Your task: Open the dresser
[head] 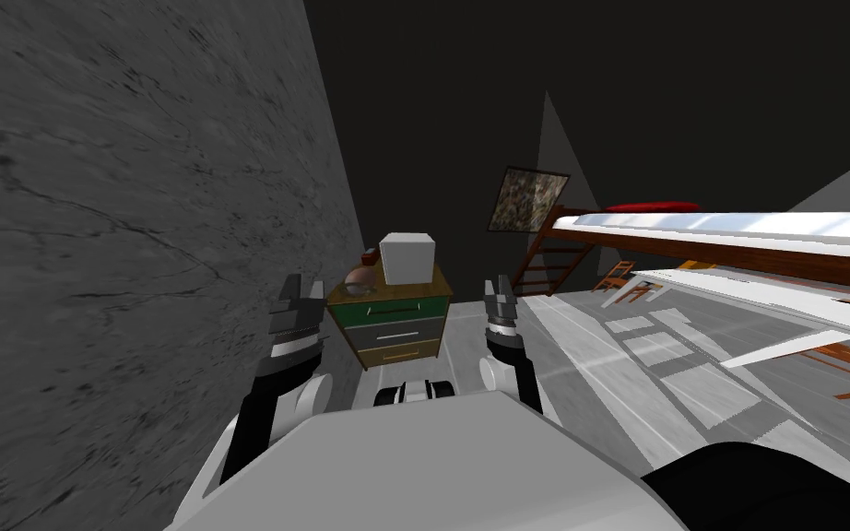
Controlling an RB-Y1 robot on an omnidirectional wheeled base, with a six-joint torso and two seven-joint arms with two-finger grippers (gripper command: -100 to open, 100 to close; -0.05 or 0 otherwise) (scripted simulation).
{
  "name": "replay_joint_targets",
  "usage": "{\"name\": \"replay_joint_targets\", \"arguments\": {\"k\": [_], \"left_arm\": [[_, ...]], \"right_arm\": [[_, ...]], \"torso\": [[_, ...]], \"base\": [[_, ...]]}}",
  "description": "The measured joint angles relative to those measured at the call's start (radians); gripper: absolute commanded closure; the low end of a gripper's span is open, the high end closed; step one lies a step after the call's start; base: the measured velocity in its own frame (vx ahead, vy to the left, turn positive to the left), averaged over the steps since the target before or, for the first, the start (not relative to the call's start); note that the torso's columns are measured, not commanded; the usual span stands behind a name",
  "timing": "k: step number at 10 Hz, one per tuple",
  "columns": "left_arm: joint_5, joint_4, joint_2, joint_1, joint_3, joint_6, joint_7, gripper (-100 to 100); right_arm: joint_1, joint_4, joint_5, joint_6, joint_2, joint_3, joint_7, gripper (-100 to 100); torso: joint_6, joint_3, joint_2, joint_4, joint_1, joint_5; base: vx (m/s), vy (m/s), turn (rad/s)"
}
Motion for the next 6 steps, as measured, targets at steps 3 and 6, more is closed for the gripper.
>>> {"name": "replay_joint_targets", "arguments": {"k": [3,6], "left_arm": [[0.002,0.022,0.04,-0.006,0.003,-0.011,-0.001,-100],[0.008,0.088,0.109,-0.019,0.009,-0.052,-0.005,-100]], "right_arm": [[0.0,0.0,0.0,0.0,0.0,0.0,0.0,0],[0.0,0.001,0.0,0.0,0.0,0.0,0.0,0]], "torso": [[0.0,-0.236,0.117,0.117,0.001,0.0],[0.0,-0.242,0.12,0.121,0.0,0.0]], "base": [[0.0,0.006,-0.001],[0.001,0.014,-0.002]]}}
